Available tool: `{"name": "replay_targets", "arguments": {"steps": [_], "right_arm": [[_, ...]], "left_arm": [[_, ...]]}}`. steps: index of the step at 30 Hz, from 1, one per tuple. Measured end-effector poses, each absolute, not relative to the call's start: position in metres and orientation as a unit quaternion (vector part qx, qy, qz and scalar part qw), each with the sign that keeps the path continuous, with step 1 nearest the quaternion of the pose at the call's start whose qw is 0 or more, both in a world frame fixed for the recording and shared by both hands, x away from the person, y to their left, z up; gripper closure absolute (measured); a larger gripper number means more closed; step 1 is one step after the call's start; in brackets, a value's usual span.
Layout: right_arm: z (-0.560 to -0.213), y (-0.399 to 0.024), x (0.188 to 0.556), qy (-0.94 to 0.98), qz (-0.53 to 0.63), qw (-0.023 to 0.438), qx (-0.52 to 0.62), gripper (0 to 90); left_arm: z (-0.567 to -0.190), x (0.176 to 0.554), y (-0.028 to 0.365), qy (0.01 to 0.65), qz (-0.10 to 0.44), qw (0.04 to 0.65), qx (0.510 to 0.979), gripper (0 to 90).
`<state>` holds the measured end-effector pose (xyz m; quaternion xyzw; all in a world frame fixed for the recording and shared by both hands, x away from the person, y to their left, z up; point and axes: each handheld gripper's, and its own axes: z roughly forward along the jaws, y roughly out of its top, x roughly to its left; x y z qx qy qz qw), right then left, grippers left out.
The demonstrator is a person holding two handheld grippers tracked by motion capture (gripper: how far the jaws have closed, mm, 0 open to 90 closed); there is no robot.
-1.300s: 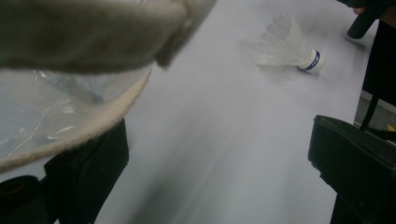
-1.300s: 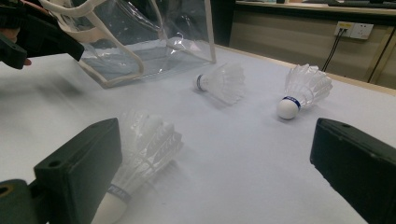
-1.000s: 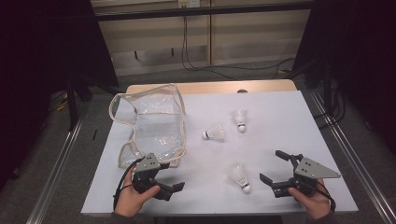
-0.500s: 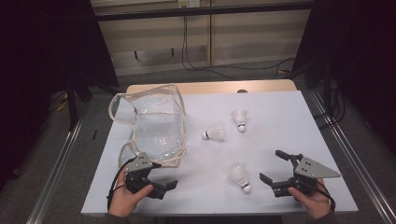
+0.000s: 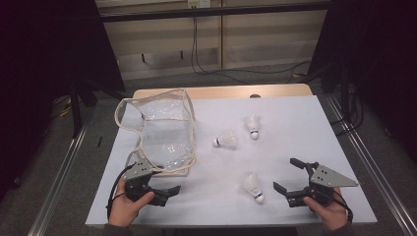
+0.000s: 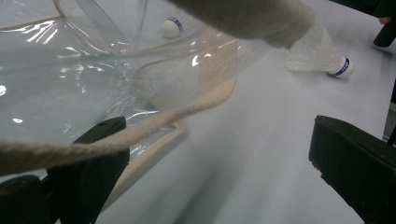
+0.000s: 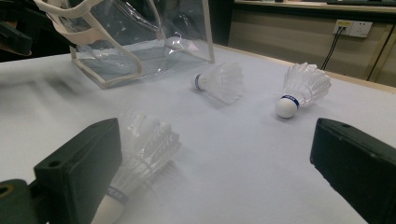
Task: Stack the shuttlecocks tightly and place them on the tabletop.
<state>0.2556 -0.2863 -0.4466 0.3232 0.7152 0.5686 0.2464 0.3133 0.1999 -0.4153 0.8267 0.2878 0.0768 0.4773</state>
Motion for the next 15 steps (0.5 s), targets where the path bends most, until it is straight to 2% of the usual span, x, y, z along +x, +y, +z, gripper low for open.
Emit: {"name": "replay_targets", "arguments": {"steps": [15], "right_arm": [[-0.446,-0.286,0.256,0.715,0.569,0.247,0.324,1.3]], "left_arm": [[-0.415,0.314,0.212,0.268,0.083,0.477,0.833,5.0]]}}
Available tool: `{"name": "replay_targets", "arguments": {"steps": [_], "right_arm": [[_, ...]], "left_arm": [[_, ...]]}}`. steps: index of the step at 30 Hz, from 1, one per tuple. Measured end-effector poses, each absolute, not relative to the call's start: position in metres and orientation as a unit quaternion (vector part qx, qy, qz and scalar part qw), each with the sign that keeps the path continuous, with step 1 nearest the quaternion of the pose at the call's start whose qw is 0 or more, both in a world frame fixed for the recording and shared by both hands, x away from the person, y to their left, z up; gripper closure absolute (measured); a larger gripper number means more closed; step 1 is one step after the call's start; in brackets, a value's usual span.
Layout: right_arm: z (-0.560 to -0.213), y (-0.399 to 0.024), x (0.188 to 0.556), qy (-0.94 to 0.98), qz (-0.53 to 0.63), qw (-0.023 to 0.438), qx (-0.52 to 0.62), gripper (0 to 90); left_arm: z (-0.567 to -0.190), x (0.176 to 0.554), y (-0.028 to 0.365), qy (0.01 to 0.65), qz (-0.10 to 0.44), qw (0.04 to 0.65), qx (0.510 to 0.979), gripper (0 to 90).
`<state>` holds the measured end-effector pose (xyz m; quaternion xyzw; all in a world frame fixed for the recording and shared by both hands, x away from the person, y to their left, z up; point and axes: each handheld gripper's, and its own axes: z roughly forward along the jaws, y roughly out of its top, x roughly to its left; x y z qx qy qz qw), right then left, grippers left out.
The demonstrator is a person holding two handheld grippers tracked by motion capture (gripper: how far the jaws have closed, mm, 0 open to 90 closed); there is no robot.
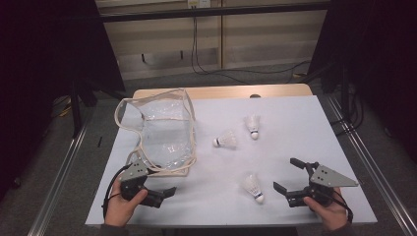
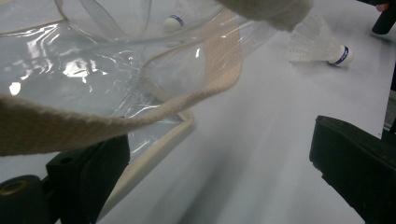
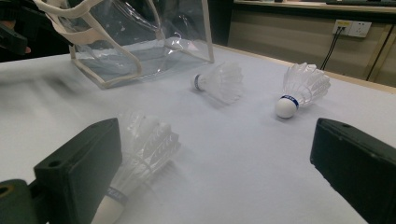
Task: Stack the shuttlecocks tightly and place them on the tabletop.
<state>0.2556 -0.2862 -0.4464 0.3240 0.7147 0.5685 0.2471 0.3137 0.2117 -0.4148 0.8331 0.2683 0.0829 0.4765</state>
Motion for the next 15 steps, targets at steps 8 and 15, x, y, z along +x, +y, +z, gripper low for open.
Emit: {"name": "replay_targets", "arguments": {"steps": [8,15], "right_arm": [[-0.446,-0.286,0.256,0.715,0.568,0.248,0.323,1.4],[-0.446,-0.287,0.256,0.715,0.567,0.249,0.325,1.3]], "left_arm": [[-0.416,0.317,0.219,0.261,0.089,0.471,0.838,5.0],[-0.418,0.32,0.224,0.253,0.09,0.473,0.839,5.0]]}}
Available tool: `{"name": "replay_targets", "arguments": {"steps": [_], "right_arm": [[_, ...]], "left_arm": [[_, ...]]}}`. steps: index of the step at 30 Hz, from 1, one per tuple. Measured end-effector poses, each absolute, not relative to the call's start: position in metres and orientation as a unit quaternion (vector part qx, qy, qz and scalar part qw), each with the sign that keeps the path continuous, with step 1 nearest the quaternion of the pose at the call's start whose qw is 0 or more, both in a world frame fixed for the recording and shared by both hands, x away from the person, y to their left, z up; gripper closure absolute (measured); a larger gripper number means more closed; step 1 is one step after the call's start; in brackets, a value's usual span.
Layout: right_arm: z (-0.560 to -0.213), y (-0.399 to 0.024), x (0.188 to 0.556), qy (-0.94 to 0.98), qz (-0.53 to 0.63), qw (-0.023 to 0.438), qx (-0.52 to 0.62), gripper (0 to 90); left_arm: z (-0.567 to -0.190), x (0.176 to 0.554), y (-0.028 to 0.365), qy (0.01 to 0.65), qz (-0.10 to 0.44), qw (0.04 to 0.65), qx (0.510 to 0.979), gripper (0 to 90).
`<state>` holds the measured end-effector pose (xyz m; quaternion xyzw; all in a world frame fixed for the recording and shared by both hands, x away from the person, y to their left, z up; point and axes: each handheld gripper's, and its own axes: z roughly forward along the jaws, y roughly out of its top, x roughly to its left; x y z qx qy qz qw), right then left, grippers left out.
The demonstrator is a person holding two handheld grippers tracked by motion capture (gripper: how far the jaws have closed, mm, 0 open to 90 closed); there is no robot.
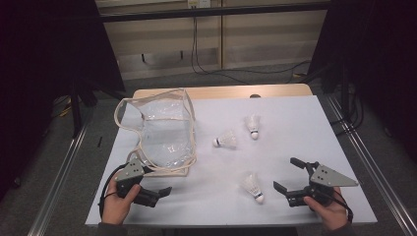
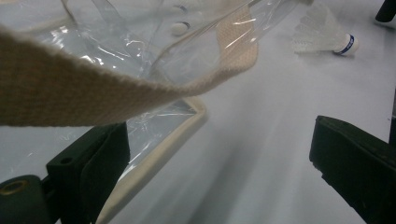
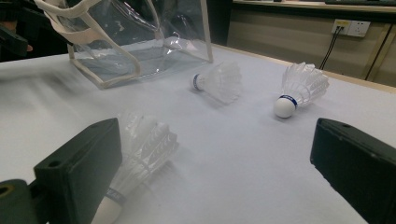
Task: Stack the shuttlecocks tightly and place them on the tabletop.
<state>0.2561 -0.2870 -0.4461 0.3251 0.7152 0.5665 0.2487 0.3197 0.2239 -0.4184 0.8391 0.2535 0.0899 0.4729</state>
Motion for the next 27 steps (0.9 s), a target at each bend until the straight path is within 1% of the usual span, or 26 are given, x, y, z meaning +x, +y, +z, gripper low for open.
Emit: {"name": "replay_targets", "arguments": {"steps": [5,13,27], "right_arm": [[-0.4457,-0.287,0.2562,0.716,0.566,0.249,0.324,1.4],[-0.445,-0.288,0.2585,0.718,0.559,0.251,0.33,1.3],[-0.4422,-0.2876,0.2651,0.723,0.548,0.254,0.335,1.1]], "left_arm": [[-0.4204,0.3196,0.2257,0.259,0.088,0.476,0.836,5.0],[-0.4215,0.3203,0.2269,0.256,0.088,0.463,0.844,4.9],[-0.4249,0.3196,0.2291,0.26,0.086,0.465,0.842,4.8]]}}
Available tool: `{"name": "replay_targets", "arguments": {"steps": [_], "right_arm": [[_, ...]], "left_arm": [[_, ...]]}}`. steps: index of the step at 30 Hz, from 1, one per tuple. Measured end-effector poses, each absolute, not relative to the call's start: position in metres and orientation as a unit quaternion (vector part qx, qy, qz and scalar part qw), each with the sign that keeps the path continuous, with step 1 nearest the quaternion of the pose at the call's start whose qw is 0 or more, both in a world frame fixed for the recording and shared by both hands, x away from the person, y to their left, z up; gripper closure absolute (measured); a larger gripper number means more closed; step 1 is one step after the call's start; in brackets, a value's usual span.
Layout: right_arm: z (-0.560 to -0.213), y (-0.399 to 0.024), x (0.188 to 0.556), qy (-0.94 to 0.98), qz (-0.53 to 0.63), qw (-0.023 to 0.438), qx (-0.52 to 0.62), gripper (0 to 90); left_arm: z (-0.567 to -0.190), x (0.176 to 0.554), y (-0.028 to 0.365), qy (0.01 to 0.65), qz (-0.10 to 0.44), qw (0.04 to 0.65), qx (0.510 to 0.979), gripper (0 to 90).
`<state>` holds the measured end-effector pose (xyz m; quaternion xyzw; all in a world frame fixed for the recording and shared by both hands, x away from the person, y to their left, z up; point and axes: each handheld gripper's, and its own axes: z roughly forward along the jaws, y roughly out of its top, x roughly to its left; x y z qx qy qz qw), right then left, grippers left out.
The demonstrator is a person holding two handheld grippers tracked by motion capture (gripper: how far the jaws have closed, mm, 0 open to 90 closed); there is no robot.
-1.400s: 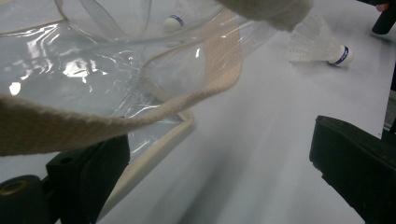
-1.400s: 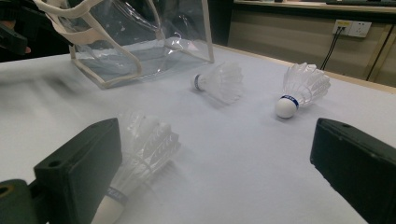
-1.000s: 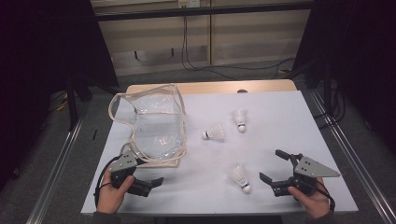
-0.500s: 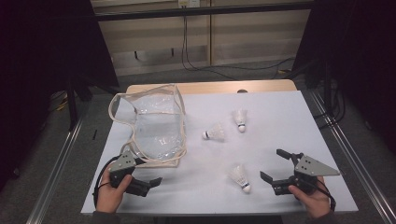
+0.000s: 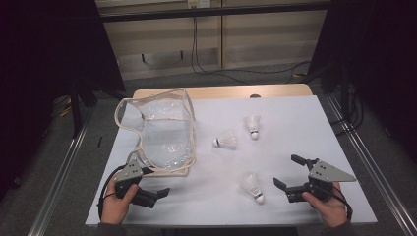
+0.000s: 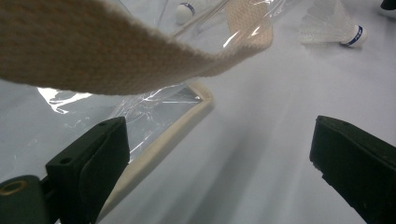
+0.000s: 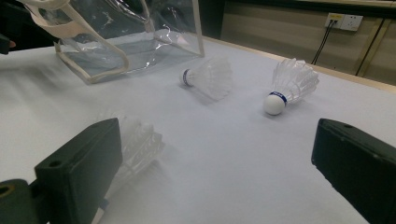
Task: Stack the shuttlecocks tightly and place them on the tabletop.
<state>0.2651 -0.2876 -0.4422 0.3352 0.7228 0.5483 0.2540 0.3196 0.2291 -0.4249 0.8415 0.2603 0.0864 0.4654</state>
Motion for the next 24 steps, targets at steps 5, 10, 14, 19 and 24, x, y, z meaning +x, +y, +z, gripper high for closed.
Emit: {"name": "replay_targets", "arguments": {"steps": [5,10,14,19,24], "right_arm": [[-0.439,-0.286,0.27,0.724,0.546,0.251,0.34,1.1],[-0.434,-0.284,0.273,0.726,0.543,0.245,0.343,0.4],[-0.432,-0.281,0.276,0.728,0.55,0.229,0.34,0.4],[-0.429,-0.276,0.281,0.735,0.548,0.22,0.334,0.2],[-0.429,-0.27,0.286,0.743,0.547,0.206,0.325,0.5]], "left_arm": [[-0.425,0.319,0.229,0.258,0.091,0.462,0.843,4.3],[-0.425,0.317,0.228,0.264,0.086,0.469,0.839,4.2],[-0.425,0.317,0.228,0.262,0.086,0.471,0.838,4.0],[-0.424,0.316,0.227,0.26,0.086,0.474,0.837,4.0],[-0.424,0.316,0.228,0.261,0.084,0.481,0.833,4.0]]}}
